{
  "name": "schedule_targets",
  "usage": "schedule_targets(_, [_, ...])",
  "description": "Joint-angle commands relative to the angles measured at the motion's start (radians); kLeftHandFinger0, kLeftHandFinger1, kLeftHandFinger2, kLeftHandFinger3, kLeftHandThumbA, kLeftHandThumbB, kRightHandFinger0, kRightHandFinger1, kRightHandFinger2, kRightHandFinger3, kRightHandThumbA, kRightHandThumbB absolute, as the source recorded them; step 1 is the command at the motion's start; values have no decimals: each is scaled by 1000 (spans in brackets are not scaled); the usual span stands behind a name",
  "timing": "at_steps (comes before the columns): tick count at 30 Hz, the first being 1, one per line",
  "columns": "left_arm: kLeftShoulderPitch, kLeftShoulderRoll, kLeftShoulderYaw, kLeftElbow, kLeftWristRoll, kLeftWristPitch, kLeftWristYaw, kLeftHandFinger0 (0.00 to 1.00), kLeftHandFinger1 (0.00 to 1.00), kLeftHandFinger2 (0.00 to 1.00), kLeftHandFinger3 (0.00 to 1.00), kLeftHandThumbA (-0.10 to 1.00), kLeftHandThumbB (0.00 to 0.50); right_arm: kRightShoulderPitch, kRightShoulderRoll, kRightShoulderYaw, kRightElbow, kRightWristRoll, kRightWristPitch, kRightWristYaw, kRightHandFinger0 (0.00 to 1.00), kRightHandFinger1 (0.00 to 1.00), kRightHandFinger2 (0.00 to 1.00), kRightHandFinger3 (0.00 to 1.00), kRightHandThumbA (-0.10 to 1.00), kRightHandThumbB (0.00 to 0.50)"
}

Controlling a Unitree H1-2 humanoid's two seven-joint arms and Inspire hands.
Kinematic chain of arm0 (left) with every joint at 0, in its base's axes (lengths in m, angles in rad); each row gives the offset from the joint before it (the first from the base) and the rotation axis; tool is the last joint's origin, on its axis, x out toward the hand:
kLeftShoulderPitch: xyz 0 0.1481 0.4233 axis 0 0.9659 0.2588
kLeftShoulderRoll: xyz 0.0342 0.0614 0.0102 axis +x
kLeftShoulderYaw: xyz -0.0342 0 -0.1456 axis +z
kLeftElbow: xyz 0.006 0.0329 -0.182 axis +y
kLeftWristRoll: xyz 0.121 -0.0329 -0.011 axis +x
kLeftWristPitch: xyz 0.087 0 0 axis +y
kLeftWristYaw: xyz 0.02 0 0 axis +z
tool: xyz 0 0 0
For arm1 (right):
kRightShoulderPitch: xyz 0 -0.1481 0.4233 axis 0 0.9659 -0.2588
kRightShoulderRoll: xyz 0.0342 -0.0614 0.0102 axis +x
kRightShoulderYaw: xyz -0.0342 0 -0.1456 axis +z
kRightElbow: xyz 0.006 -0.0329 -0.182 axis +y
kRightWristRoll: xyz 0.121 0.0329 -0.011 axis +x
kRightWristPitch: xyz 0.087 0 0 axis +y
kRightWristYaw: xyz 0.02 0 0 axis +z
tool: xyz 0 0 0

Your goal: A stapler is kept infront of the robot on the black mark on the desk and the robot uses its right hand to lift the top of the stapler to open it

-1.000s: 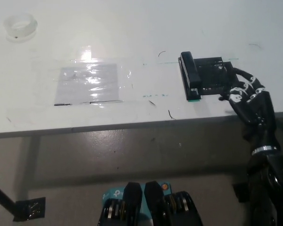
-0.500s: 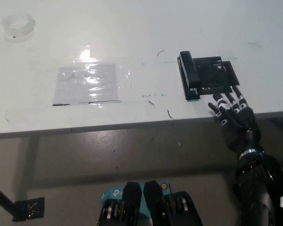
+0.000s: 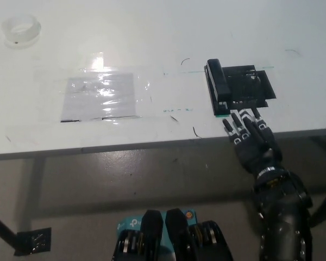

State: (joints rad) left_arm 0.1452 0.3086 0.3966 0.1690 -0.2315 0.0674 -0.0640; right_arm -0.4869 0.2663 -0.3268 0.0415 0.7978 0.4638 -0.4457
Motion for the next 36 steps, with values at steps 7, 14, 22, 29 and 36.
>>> schedule_targets(7, [-11,18,8,-1,-12,-33,-8,405,507,645,767,1000,126,-117,34,-41,61,65,6,-57,829,902,930,1000,675,0])
schedule_targets(14, [-18,13,11,-2,-14,-35,-3,382,482,602,752,1000,122,-162,16,-60,121,42,-11,-36,796,879,913,1000,657,0])
schedule_targets(22, [-16,16,10,-8,-12,-34,-4,402,492,607,740,1000,127,-169,17,-87,166,43,-27,-34,811,886,925,1000,694,0])
schedule_targets(29, [-11,13,10,-10,-7,-34,2,412,480,608,755,1000,126,-181,17,-89,207,32,-52,-17,778,857,907,1000,672,0])
schedule_targets(36, [-14,16,7,4,-7,-45,-6,403,492,626,775,1000,135,-207,16,-87,235,34,-62,-13,791,861,918,1000,627,0])
